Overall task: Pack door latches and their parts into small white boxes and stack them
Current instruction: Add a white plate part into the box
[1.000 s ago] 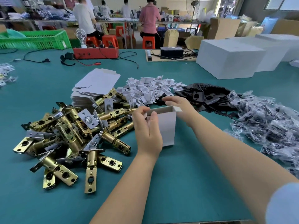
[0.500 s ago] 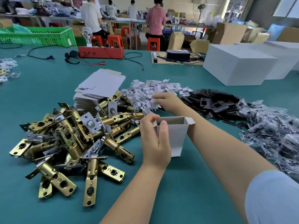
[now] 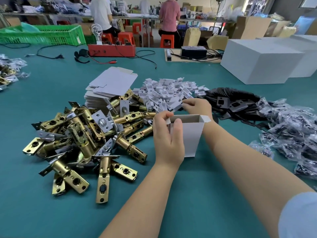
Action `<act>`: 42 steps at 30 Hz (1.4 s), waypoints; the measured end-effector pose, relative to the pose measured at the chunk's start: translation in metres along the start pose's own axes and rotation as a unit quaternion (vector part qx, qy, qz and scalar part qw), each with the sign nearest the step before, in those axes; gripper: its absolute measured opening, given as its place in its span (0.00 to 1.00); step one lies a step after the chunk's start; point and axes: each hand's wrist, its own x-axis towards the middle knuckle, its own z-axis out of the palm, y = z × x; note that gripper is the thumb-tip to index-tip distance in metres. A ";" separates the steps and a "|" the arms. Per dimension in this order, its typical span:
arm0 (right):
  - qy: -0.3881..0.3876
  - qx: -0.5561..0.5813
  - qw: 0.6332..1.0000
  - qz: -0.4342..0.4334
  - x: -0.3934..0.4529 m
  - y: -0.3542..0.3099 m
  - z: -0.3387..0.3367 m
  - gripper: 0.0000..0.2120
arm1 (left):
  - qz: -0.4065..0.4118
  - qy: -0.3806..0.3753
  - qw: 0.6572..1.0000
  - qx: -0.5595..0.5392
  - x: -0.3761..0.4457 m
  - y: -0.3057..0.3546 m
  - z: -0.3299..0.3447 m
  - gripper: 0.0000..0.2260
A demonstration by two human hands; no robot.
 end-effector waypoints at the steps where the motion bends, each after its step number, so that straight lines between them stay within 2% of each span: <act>1: 0.024 0.038 0.999 0.027 -0.002 0.004 -0.003 0.09 | -0.002 0.000 1.000 -0.014 0.000 0.001 0.000 0.08; 4: 0.081 0.178 0.974 0.113 -0.011 0.017 -0.011 0.08 | -0.007 -0.017 0.999 -0.043 -0.001 0.003 0.000 0.08; 7: 0.100 0.389 0.902 0.159 -0.027 0.019 -0.025 0.10 | -0.028 -0.035 0.997 -0.068 0.002 0.003 0.000 0.06; 10: 0.067 0.459 0.878 0.120 -0.043 0.011 -0.047 0.13 | -0.074 -0.059 0.991 -0.098 0.008 0.002 0.001 0.07; 13: 0.025 0.501 0.864 0.036 -0.061 -0.003 -0.073 0.14 | -0.081 -0.064 0.989 -0.106 0.010 0.003 0.001 0.08; 16: -0.003 0.426 0.902 -0.072 -0.078 -0.020 -0.086 0.18 | -0.079 -0.063 0.989 -0.105 0.009 0.007 0.001 0.08; 18: -0.019 0.369 0.923 -0.104 -0.086 -0.029 -0.089 0.22 | -0.083 -0.064 0.989 -0.102 0.008 0.007 0.001 0.07; 20: -0.029 0.349 0.930 -0.112 -0.090 -0.035 -0.092 0.23 | -0.090 -0.061 0.989 -0.100 0.008 0.006 0.001 0.08; 24: -0.050 0.321 0.937 -0.126 -0.093 -0.042 -0.095 0.19 | -0.087 -0.058 0.990 -0.090 0.007 0.006 0.002 0.08; 28: -0.058 0.163 0.972 -0.157 -0.096 -0.040 -0.088 0.15 | -0.094 -0.044 0.991 -0.085 0.008 0.004 0.003 0.08; 31: -0.086 0.137 0.971 -0.174 -0.099 -0.034 -0.084 0.13 | -0.096 -0.043 0.990 -0.089 0.007 0.006 0.004 0.08; 33: -0.084 0.207 0.963 -0.151 -0.100 -0.025 -0.078 0.12 | -0.098 -0.046 0.990 -0.088 0.006 0.007 0.003 0.08; 35: -0.030 0.255 0.963 -0.081 -0.095 -0.009 -0.071 0.12 | -0.103 -0.051 0.990 -0.084 0.007 0.007 0.003 0.08; 37: 0.018 0.138 0.989 -0.044 -0.086 0.013 -0.063 0.13 | -0.113 -0.056 0.989 -0.084 0.007 0.008 0.002 0.08; 38: 0.015 0.066 0.997 -0.037 -0.081 0.026 -0.061 0.14 | -0.115 -0.058 0.988 -0.083 0.007 0.008 0.002 0.08; 42: -0.080 -0.111 0.990 0.039 -0.069 0.055 -0.049 0.19 | -0.120 -0.054 0.988 -0.086 0.007 0.009 0.001 0.08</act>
